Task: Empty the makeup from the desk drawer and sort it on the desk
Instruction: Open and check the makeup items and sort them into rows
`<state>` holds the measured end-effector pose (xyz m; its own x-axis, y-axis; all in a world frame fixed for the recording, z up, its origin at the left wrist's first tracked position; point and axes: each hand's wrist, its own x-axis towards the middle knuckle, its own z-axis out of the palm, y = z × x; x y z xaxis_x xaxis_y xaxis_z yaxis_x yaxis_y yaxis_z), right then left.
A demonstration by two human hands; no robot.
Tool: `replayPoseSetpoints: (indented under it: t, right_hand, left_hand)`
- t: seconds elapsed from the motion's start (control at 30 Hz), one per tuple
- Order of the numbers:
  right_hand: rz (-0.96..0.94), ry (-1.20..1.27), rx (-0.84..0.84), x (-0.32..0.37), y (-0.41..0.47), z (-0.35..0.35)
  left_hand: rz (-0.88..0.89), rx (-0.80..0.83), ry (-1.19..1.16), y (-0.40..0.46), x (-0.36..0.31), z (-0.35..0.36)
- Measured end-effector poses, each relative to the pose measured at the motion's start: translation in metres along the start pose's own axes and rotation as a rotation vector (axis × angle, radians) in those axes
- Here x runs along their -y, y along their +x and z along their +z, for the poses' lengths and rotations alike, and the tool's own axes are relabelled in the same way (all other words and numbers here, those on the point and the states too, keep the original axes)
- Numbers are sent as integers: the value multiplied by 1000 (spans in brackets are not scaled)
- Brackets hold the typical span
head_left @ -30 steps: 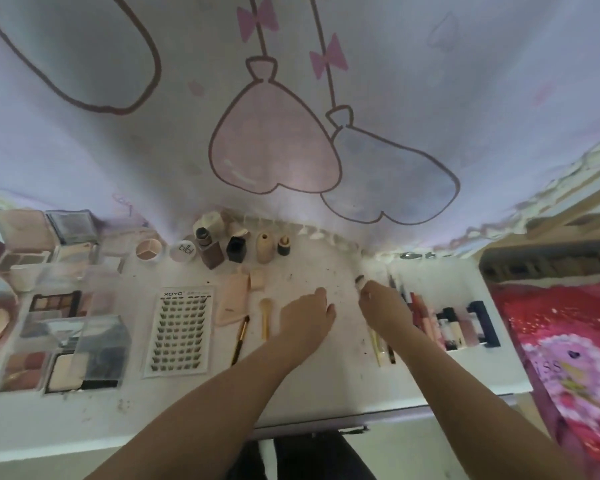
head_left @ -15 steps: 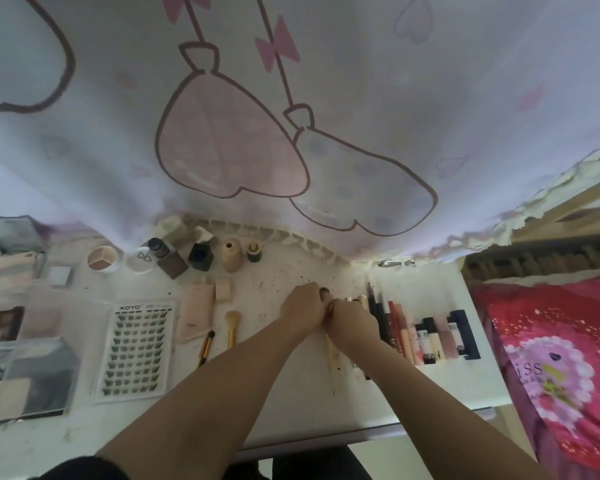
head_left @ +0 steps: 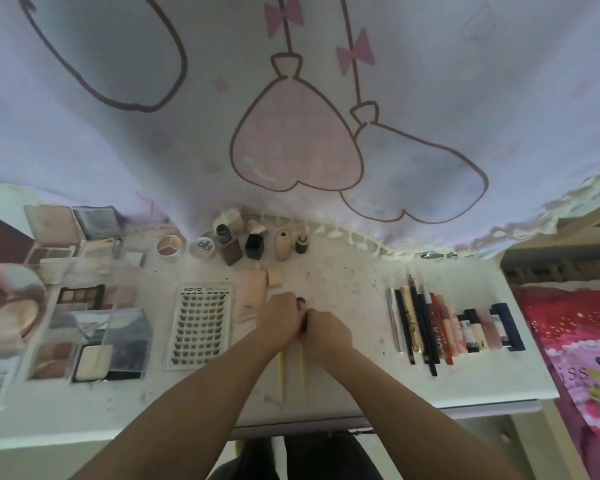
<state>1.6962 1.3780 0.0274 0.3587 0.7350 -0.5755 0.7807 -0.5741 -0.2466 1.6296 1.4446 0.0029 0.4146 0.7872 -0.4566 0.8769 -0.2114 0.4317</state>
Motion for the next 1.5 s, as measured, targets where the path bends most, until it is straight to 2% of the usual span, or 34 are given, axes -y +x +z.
replayPoseSetpoints:
  t: [0.13, 0.3, 0.43, 0.53, 0.63, 0.77, 0.9, 0.97, 1.07, 1.17, 1.27, 1.37, 1.5]
  right_hand:
    - [15, 50, -50, -9, -8, -8]
    - [79, 70, -207, -70, -5, -42]
    - [161, 14, -214, -117, 10, -80]
    - [140, 18, -180, -136, 28, -94]
    - [47, -86, -116, -144, 44, -99]
    - [-19, -227, -43, -146, 58, -101]
    - [-96, -249, -30, -145, 62, -104]
    - [-116, -168, -15, -140, 62, -110]
    - [-168, 67, 23, -130, 56, -125]
    - [-217, 301, 102, -121, 34, -140]
    - [-240, 370, 174, -113, 10, -140]
    - [-287, 423, 192, -104, -9, -133]
    - [-372, 529, 198, -94, -30, -130]
  left_hand:
    - [54, -20, 17, -3, -4, -4]
    - [162, -56, 53, -18, -37, -10]
    - [220, 34, 20, -25, -87, 17]
    - [186, 106, -5, -23, -119, 43]
    - [96, 149, 5, -20, -139, 64]
    - [20, 128, 19, -17, -145, 77]
    - [-44, 84, -21, -17, -145, 79]
    - [-55, 17, -42, -21, -144, 72]
    - [-26, -137, -104, -33, -136, 54]
    - [35, -221, -219, -50, -120, 35]
    - [148, -232, -160, -62, -106, 19]
    - [175, -198, -76, -73, -95, 7]
    - [199, -152, -137, -90, -82, -5]
